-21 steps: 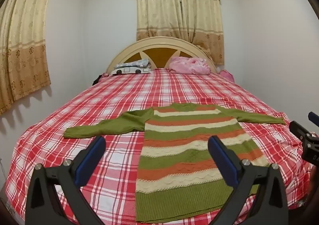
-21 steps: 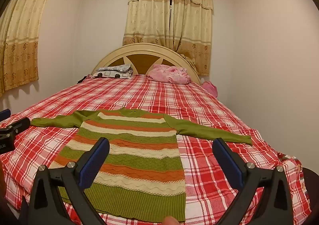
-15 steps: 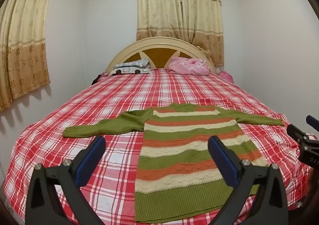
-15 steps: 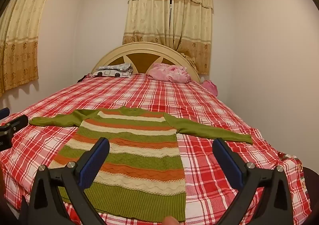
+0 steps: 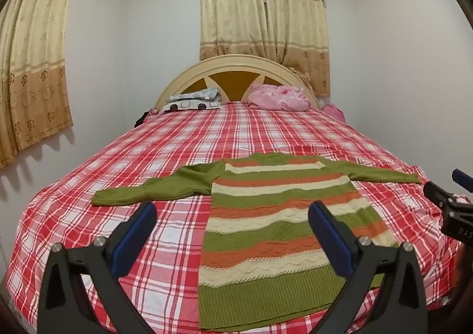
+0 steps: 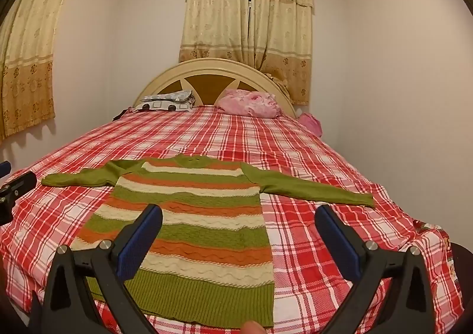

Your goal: Fold small clothes

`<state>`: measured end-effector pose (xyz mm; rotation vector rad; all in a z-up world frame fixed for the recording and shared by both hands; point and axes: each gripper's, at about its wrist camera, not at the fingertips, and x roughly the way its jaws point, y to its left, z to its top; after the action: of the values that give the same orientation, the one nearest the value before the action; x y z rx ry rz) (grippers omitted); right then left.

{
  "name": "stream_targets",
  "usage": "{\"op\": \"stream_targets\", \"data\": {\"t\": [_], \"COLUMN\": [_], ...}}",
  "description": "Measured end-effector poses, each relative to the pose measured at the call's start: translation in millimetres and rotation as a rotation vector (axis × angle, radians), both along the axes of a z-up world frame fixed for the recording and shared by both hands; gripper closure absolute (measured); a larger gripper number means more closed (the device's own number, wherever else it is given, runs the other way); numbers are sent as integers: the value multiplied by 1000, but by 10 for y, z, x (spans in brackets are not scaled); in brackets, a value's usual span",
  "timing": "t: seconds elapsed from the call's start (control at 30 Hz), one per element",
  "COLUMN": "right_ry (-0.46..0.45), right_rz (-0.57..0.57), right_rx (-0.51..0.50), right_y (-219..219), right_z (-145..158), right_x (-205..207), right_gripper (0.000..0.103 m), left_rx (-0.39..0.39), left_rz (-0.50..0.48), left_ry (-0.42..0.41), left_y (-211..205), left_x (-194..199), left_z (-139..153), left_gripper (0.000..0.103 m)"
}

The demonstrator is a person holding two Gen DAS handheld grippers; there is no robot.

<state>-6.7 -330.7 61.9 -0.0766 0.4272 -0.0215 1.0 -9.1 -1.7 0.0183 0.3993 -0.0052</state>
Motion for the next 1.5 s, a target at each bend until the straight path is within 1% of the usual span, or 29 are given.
{"op": "stream_targets", "data": {"t": [0.37,1.5], "right_ry": [11,20], "right_rz": [-3,-8], "right_rx": [6,17], "right_y": [-28,-79], "right_z": [-39,-20], "right_x": [24,42], "right_gripper": [1,1], "left_rx": [11,27], "left_rz": [-6,-16], "left_ry": [-6,-19], "left_y": [0,-50], "left_x": [2,-28], "left_z": [8,4], "left_gripper": [0,0]}}
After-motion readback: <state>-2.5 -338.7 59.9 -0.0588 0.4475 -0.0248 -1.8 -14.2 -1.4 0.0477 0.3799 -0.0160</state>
